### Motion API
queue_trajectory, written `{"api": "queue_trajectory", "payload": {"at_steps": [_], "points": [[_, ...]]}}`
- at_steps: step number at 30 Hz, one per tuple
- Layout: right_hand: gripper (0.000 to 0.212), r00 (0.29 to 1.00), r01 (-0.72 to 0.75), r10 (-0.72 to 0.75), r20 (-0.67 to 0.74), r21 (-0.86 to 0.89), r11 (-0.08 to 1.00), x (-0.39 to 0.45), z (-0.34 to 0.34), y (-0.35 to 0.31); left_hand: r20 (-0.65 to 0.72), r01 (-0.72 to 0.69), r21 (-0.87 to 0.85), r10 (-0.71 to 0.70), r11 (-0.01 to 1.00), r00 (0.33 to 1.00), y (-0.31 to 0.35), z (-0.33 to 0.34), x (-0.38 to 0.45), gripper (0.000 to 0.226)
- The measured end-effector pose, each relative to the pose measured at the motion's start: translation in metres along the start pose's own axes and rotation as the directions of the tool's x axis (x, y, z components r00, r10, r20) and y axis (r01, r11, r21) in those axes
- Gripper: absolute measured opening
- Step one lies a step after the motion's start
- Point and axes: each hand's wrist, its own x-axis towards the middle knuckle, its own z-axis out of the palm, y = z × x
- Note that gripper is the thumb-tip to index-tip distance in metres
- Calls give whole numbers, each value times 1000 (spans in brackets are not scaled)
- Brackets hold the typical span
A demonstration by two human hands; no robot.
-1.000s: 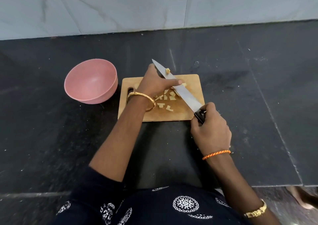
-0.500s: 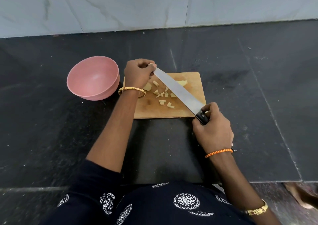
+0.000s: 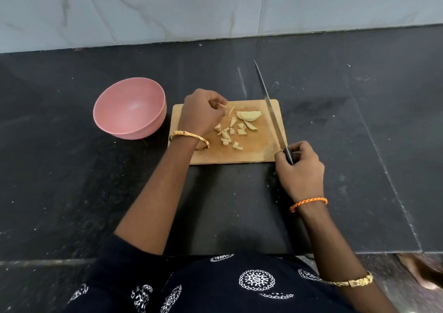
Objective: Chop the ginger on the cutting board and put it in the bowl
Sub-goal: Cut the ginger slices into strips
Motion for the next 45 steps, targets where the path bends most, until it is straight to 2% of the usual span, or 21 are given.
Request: {"api": "queue_trajectory", "payload": {"at_steps": [4, 8, 17, 23, 29, 32, 37, 40, 45], "points": [[16, 995, 33, -32, 93, -12, 999, 9, 1, -1, 116, -218, 152, 202, 964, 972, 4, 30, 5, 38], [22, 987, 46, -37, 157, -53, 998, 17, 1, -2, 176, -268, 273, 226, 924, 958, 2, 54, 13, 37], [23, 976, 94, -53, 210, -191, 977, 31, 4, -15, 88, -193, 167, 181, 967, 980, 2, 65, 17, 28], [24, 968, 101, -19, 248, -320, 942, 34, 5, -23, 90, -147, 131, 136, 980, 987, 1, 61, 19, 26], [22, 947, 150, 50, 317, -574, 805, 24, 16, -40, 39, -132, 125, 128, 983, 991, 4, 64, 16, 25], [20, 934, 193, 58, 351, -636, 747, 23, 21, -46, 13, -133, 130, 132, 983, 991, 6, 66, 14, 23], [21, 916, 184, 117, 383, -661, 727, 14, 17, -45, -15, -69, 161, 72, 985, 997, 0, 71, 17, 24], [18, 908, 168, 149, 393, -665, 728, 4, 5, -40, -2, -88, 106, 88, 990, 996, 0, 69, 16, 25], [22, 941, 100, 100, 323, -550, 829, -7, -18, -32, -10, -69, 19, 70, 997, 998, -3, 63, 14, 32]]}}
